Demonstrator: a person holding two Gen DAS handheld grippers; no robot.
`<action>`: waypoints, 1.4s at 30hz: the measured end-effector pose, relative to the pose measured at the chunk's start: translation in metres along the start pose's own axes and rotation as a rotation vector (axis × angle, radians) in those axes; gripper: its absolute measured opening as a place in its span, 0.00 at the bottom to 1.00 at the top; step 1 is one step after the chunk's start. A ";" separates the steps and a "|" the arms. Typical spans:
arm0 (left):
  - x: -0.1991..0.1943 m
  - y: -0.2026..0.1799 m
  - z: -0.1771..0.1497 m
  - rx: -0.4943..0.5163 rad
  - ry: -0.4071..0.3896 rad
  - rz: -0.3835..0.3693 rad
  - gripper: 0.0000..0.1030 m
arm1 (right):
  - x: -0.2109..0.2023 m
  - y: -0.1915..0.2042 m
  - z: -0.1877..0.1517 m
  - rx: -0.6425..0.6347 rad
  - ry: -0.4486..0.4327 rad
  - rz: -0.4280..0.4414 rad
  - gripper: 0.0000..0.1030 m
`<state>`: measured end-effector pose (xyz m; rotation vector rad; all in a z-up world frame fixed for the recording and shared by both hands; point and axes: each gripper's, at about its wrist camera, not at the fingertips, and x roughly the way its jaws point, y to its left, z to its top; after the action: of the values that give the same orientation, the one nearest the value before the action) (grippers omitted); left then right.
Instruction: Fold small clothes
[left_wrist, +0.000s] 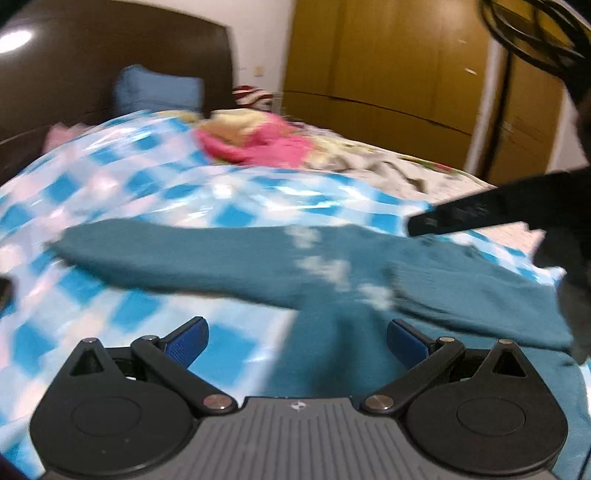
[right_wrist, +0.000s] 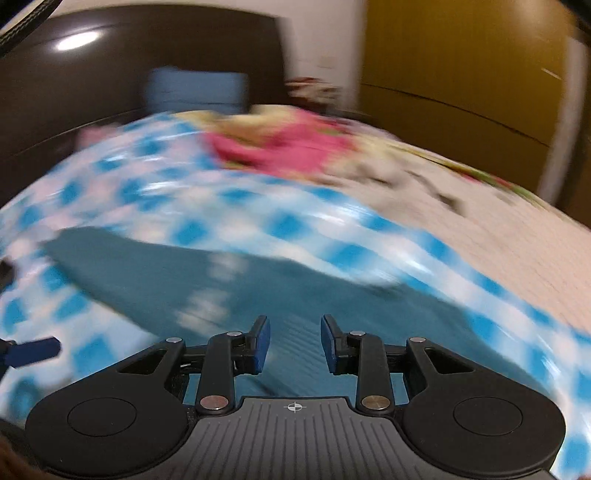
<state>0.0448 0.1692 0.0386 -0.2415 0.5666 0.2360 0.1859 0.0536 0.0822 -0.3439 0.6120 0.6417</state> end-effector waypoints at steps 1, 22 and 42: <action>-0.004 0.013 0.000 -0.020 -0.003 0.018 1.00 | 0.010 0.021 0.009 -0.045 0.000 0.038 0.29; -0.020 0.132 -0.016 -0.130 0.000 0.211 1.00 | 0.179 0.283 0.056 -0.415 0.027 0.196 0.10; -0.002 -0.062 0.015 0.227 -0.085 -0.179 1.00 | -0.041 -0.136 -0.011 0.589 -0.169 -0.155 0.06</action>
<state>0.0680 0.1150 0.0615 -0.0614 0.4798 0.0074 0.2431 -0.0723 0.1148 0.2114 0.5774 0.3151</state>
